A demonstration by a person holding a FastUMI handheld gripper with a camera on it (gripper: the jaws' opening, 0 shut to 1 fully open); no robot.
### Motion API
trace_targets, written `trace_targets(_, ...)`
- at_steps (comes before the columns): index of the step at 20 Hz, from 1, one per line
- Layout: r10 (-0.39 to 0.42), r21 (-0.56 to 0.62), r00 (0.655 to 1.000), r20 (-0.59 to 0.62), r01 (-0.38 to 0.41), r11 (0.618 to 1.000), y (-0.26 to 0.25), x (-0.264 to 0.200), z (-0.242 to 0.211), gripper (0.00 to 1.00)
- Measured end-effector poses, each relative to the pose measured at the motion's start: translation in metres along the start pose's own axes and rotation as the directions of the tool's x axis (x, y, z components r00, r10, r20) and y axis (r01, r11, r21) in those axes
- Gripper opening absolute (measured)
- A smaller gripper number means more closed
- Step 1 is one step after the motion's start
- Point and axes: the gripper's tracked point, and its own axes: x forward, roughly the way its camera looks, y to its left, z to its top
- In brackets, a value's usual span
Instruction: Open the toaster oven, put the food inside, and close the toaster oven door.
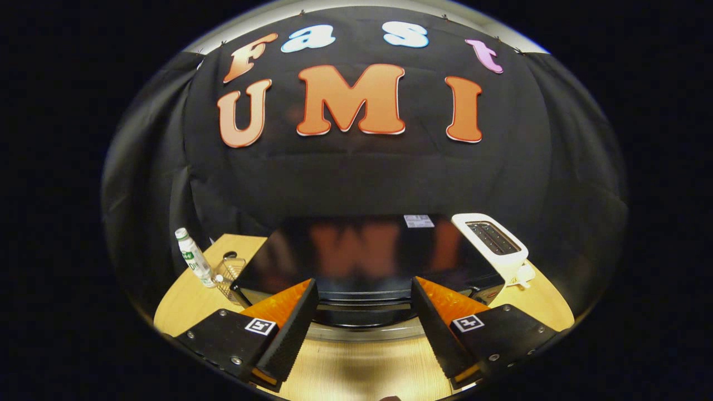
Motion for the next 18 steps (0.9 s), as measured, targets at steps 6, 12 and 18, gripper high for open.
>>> trace_targets(6,0.000,0.016,1.000,-0.018,0.001,1.000,-0.001,-0.003,-0.007,0.99)
trace_targets(12,-0.004,0.018,0.999,-0.050,0.005,1.000,-0.001,-0.032,-0.025,1.00)
trace_targets(18,-0.003,0.009,0.996,-0.091,0.004,1.000,-0.002,-0.068,-0.065,0.99)
